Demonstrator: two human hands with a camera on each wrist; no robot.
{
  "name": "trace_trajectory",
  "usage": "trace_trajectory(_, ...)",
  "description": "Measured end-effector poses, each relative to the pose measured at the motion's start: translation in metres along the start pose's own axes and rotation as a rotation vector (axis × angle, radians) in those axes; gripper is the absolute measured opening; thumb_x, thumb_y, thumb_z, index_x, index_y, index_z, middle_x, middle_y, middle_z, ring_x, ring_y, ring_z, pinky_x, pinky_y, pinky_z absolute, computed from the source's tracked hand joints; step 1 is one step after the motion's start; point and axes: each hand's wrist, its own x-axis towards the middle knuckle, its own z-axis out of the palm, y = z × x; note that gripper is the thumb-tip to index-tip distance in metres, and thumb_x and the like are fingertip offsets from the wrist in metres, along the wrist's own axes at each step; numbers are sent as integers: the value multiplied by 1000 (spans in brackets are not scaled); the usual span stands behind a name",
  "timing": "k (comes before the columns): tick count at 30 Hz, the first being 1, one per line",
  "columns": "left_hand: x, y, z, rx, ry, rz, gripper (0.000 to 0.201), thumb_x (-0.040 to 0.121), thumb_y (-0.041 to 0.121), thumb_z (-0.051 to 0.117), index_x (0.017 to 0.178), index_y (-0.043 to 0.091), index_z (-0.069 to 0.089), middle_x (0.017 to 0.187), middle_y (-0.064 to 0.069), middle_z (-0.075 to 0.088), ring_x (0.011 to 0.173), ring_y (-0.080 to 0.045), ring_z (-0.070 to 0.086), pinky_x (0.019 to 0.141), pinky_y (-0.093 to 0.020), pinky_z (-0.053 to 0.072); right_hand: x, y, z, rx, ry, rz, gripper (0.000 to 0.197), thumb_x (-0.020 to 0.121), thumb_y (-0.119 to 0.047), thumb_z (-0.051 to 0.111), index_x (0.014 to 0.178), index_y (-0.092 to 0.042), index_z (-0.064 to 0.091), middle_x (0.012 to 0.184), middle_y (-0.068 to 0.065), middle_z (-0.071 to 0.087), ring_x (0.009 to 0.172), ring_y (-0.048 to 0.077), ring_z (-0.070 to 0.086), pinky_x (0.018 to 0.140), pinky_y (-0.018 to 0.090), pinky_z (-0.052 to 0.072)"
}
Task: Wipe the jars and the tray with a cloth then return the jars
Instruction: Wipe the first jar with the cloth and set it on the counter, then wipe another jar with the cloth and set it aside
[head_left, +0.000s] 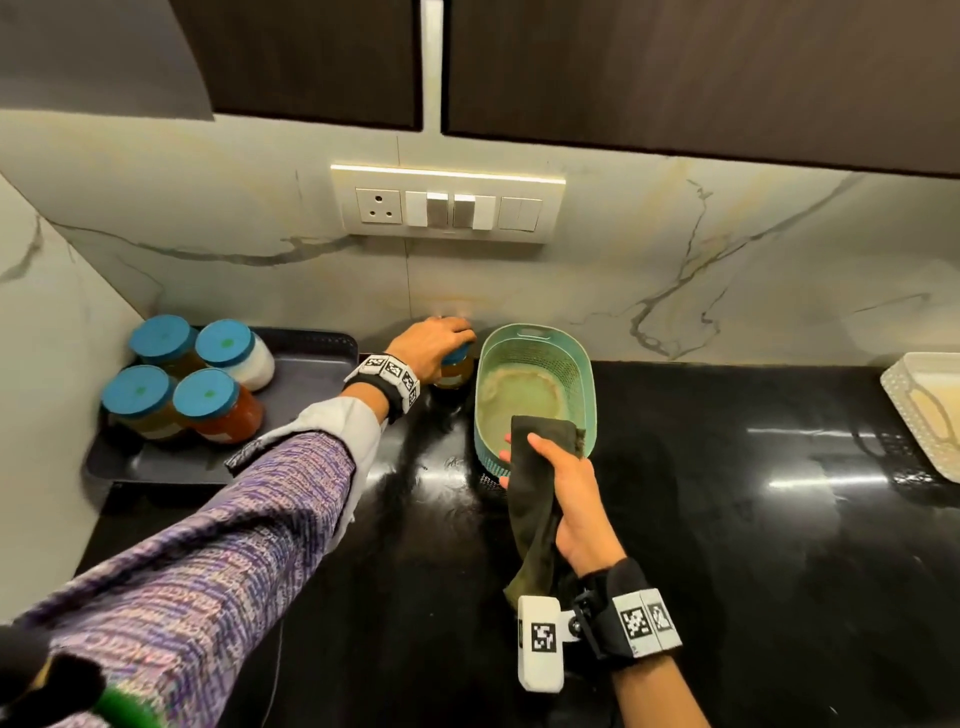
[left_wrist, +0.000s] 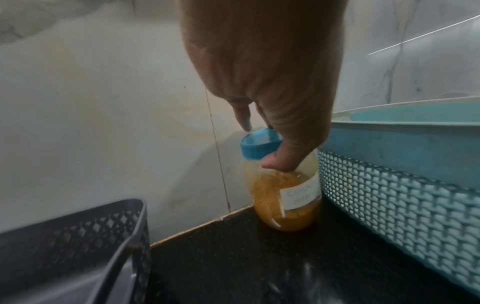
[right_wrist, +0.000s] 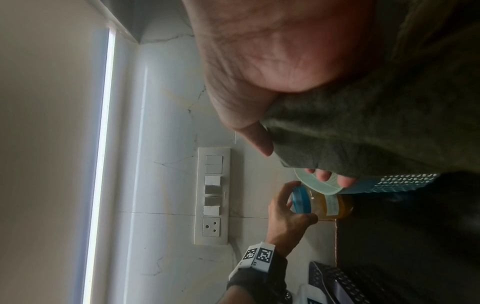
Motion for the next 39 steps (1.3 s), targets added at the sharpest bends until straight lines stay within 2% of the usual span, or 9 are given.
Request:
trace_trajectory(5, -18, 7, 5, -2, 102, -11, 86, 80, 3, 81, 157, 7, 42, 166, -17, 37, 152, -36, 38, 119, -49, 43, 5, 0, 15, -13, -23, -6, 30, 98, -15, 67, 127, -5, 69, 119, 15, 77, 110, 31, 74, 80, 42, 63)
trace_trajectory(9, -53, 11, 10, -251, 291, -143, 79, 72, 0, 72, 149, 1, 52, 159, -20, 47, 145, -39, 48, 118, -49, 44, 11, 4, 32, -32, -24, -6, 30, 96, -15, 69, 124, -2, 71, 116, 18, 77, 108, 33, 75, 89, 49, 59)
trace_trajectory(15, -159, 6, 24, -282, 566, -380, 28, 95, 33, 59, 77, 12, 66, 87, -2, 67, 83, -24, 61, 69, -44, 55, 18, 21, 75, -57, -87, 47, 29, 99, -12, 66, 125, -2, 68, 118, 17, 76, 111, 32, 74, 82, 45, 61)
trace_trajectory(18, -210, -18, 19, -300, 579, -482, 9, 94, 13, 66, 89, 8, 60, 98, -7, 59, 84, -25, 57, 69, -47, 52, 17, 39, 109, -114, -139, 87, 32, 99, -15, 65, 130, -5, 67, 118, 14, 77, 111, 30, 74, 92, 48, 59)
trace_trajectory(20, -240, -44, 13, -307, 566, -602, 29, 80, 5, 74, 103, 6, 57, 114, -12, 55, 92, -30, 57, 72, -43, 48, 14, 54, 136, -152, -171, 109, 28, 100, -14, 64, 126, -4, 69, 116, 15, 77, 110, 31, 74, 94, 50, 58)
trace_trajectory(24, -271, -95, 6, -222, 506, -746, 60, 70, 30, 75, 120, 1, 57, 125, -20, 56, 107, -43, 59, 88, -52, 50, 3, 80, 179, -204, -212, 148, 26, 102, -12, 59, 123, 0, 68, 117, 20, 76, 101, 30, 76, 80, 45, 62)
trace_trajectory(29, -278, -132, 2, -193, 203, -850, 96, 68, 39, 88, 147, 6, 45, 143, -20, 55, 142, -37, 45, 124, -65, 9, -14, 105, 207, -208, -208, 185, 24, 104, -14, 57, 122, -2, 68, 117, 19, 76, 112, 38, 73, 92, 56, 57)
trace_trajectory(35, -283, -133, 3, -227, 393, -704, 87, 56, 59, 70, 124, 6, 58, 111, -16, 67, 110, -41, 61, 114, -60, 29, -23, 111, 200, -162, -70, 161, 29, 103, -19, 59, 120, 1, 71, 113, 20, 77, 108, 37, 73, 98, 55, 56)
trace_trajectory(39, -289, -100, -11, -272, 657, -622, 80, 55, 48, 76, 122, 6, 59, 110, -13, 61, 102, -38, 58, 93, -50, 41, -33, 102, 191, -140, 19, 37, 21, 101, -17, 63, 112, -3, 75, 102, 17, 79, 83, 26, 76, 73, 35, 62)
